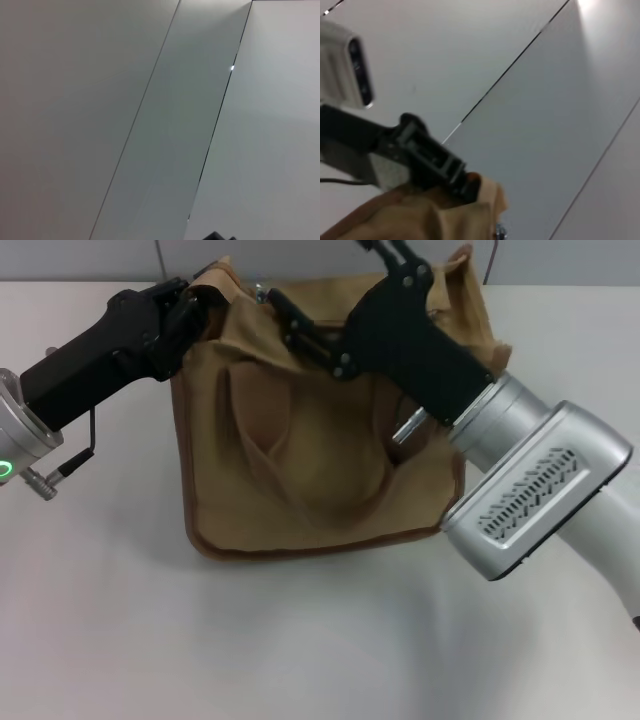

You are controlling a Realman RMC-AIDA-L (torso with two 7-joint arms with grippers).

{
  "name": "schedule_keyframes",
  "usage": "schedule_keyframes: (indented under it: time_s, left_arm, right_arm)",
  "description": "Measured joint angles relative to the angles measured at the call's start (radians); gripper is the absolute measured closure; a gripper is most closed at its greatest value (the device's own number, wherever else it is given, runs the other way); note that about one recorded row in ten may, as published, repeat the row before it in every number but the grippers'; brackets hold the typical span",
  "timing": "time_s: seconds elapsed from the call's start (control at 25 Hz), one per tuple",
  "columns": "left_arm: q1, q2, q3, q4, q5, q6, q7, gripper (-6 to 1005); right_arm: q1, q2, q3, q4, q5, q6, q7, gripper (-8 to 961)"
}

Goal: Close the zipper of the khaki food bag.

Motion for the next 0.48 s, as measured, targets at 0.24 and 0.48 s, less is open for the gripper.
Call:
schedule_keyframes:
  time_s: [0.24, 0.48]
  left_arm:
    - [-0.014, 0.0, 0.0, -0.001, 0.0, -0.02, 0.0, 969]
    - [-0.032, 0.001, 0.001, -0.005, 0.004, -0.038, 0.0, 969]
  right_arm:
    - [0.002, 0.0, -0.007, 0.007, -0.009, 0.034, -0.003, 168]
    - [-0.002, -0.001, 0.004, 0.006, -0.062, 0.042, -0.004, 171]
